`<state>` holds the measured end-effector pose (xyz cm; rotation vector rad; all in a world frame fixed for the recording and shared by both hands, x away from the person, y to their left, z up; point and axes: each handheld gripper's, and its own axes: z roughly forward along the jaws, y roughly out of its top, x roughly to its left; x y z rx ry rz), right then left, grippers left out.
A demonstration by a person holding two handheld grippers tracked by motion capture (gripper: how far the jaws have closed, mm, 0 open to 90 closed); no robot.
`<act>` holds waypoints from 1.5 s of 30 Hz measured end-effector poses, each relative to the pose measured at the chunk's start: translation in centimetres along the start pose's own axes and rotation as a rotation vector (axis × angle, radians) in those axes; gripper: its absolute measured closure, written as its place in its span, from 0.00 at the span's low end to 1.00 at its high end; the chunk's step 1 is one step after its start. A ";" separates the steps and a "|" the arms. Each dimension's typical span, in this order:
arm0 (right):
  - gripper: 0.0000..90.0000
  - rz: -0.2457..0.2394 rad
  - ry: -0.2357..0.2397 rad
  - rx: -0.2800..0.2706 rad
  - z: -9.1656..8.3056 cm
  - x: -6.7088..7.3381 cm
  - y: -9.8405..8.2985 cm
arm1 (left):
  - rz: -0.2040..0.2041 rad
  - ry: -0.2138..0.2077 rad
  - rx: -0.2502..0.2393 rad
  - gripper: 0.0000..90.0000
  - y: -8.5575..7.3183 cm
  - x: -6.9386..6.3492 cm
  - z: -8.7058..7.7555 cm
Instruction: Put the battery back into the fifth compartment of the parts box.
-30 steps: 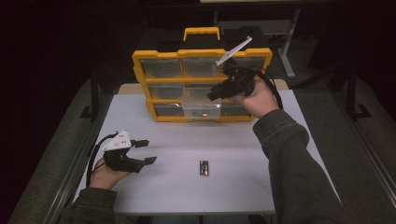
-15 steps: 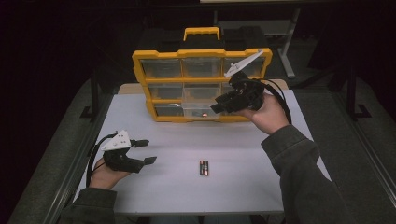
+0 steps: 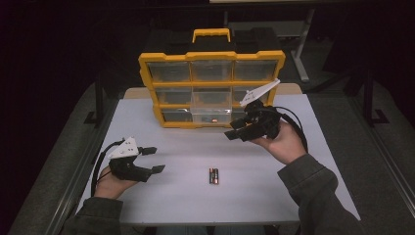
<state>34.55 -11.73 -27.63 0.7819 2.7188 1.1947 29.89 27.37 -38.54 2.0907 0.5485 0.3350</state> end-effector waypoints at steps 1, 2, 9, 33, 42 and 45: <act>0.58 0.009 0.004 0.003 0.2 0.0 -0.3 | 0.005 -0.001 0.000 0.33 0.0 0.1 0.0; 0.58 0.009 0.003 0.004 0.3 0.0 -0.6 | 0.006 -0.001 0.005 0.33 0.0 0.0 0.1; 0.53 0.041 -0.003 0.013 1.6 0.3 -2.2 | 0.001 0.001 0.000 0.33 0.0 0.0 0.1; 0.49 0.082 0.014 0.093 8.0 1.5 -5.5 | -0.003 0.011 0.014 0.32 -0.2 0.1 -0.3; 0.53 0.084 0.016 0.143 10.6 2.0 -6.6 | -0.010 0.014 0.018 0.31 -0.3 0.2 -0.2; 0.54 0.099 0.012 0.164 11.2 2.3 -6.9 | -0.007 0.013 0.013 0.31 -0.2 0.3 -0.3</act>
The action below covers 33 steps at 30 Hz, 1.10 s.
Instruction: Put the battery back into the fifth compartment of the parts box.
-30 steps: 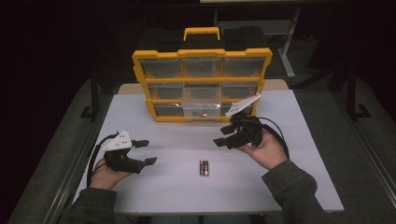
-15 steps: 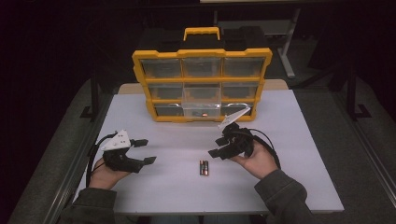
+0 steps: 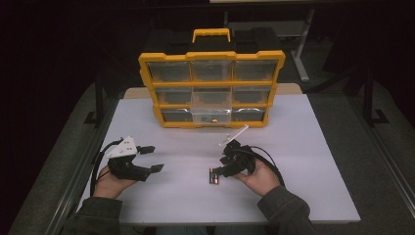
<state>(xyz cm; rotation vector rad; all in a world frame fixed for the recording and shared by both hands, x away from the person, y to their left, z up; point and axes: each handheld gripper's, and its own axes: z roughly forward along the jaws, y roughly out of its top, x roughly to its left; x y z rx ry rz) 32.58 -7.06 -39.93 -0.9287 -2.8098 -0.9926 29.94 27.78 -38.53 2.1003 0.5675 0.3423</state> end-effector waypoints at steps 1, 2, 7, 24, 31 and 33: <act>0.55 0.004 0.000 0.002 0.2 0.0 -0.1 | -0.001 0.000 0.000 0.31 0.0 0.0 0.0; 0.55 0.004 0.002 0.003 0.4 0.0 -0.1 | -0.002 -0.001 0.002 0.31 0.0 0.0 0.0; 0.57 0.028 -0.002 0.025 1.5 0.1 -0.1 | 0.002 0.001 -0.002 0.31 0.0 -0.1 0.0; 0.63 0.081 -0.036 0.050 2.9 -0.1 -0.8 | 0.004 0.003 -0.001 0.31 0.0 -0.1 0.0; 0.65 0.103 -0.063 0.054 2.5 -0.1 -1.8 | 0.006 0.002 0.004 0.31 0.0 -0.1 0.0; 0.67 0.103 -0.077 0.057 2.5 0.0 -2.1 | 0.010 0.003 0.002 0.31 0.1 0.0 -0.1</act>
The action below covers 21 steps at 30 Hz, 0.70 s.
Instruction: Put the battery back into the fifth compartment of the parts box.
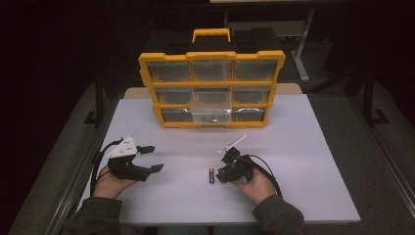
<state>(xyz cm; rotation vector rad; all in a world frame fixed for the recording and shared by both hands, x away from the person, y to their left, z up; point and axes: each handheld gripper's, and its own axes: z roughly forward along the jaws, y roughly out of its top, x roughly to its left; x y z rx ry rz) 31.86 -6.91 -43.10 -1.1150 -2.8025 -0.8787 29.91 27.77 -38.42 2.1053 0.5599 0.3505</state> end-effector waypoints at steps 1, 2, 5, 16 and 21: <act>0.69 -0.002 -0.005 -0.003 0.0 0.0 -0.1 | 0.000 -0.001 0.000 0.31 0.0 0.0 0.0; 0.71 -0.010 -0.018 -0.002 -0.1 0.1 -0.2 | -0.004 -0.002 0.001 0.31 0.0 0.0 0.0; 0.77 -0.026 -0.057 0.001 -0.1 0.4 -0.3 | -0.002 -0.002 0.003 0.31 0.0 0.0 0.0; 0.84 -0.028 -0.012 -0.012 -0.2 -0.7 -0.4 | -0.002 -0.003 -0.005 0.31 0.0 0.0 0.0; 0.84 -0.030 0.042 -0.022 -0.5 -1.6 -0.4 | -0.005 -0.001 -0.002 0.31 -0.1 0.0 0.0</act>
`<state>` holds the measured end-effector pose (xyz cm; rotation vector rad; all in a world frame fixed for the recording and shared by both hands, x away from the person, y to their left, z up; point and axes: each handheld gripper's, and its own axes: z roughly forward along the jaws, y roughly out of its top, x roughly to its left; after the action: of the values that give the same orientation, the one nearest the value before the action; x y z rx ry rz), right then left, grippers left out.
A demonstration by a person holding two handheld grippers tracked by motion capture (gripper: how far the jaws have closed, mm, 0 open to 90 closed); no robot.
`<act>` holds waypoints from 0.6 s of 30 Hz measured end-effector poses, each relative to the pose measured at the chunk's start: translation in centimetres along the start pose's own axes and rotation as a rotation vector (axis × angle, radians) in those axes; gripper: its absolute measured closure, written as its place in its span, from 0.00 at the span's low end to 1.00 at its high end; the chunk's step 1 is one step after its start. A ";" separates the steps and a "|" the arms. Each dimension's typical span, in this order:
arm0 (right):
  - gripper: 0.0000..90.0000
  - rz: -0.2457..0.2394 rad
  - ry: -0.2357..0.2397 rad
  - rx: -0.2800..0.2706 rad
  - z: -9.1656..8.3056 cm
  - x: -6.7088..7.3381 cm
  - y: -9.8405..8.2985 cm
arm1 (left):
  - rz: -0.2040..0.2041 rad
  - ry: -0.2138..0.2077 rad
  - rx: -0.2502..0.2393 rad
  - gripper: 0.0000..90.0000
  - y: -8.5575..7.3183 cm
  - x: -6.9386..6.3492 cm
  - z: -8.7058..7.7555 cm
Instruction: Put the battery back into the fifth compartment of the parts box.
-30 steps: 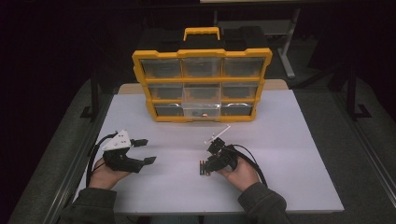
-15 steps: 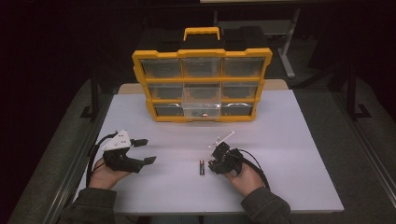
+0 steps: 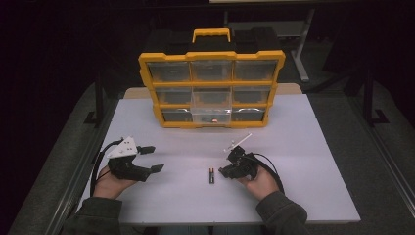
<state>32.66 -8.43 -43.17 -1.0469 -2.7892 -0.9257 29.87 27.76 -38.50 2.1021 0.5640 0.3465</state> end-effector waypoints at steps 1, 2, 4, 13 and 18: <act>0.84 -0.004 0.003 0.002 -0.2 0.0 0.0 | 0.001 0.002 0.000 0.31 0.0 0.0 -0.1; 0.85 -0.015 0.003 0.001 -0.3 0.0 0.1 | 0.000 0.000 -0.004 0.31 0.0 0.1 -0.1; 0.84 -0.023 0.023 -0.007 -0.8 -0.1 0.2 | -0.002 -0.001 -0.007 0.31 0.0 0.1 -0.1; 0.85 -0.067 0.075 -0.042 -2.8 -0.6 1.1 | 0.003 -0.003 0.004 0.31 0.0 0.1 0.0; 0.85 -0.089 0.084 -0.063 -4.0 -0.8 1.8 | -0.002 -0.001 -0.009 0.31 0.0 0.1 -0.1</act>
<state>33.63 -9.97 -39.11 -0.8755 -2.7750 -1.0480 29.95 27.85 -38.44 2.0925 0.5634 0.3462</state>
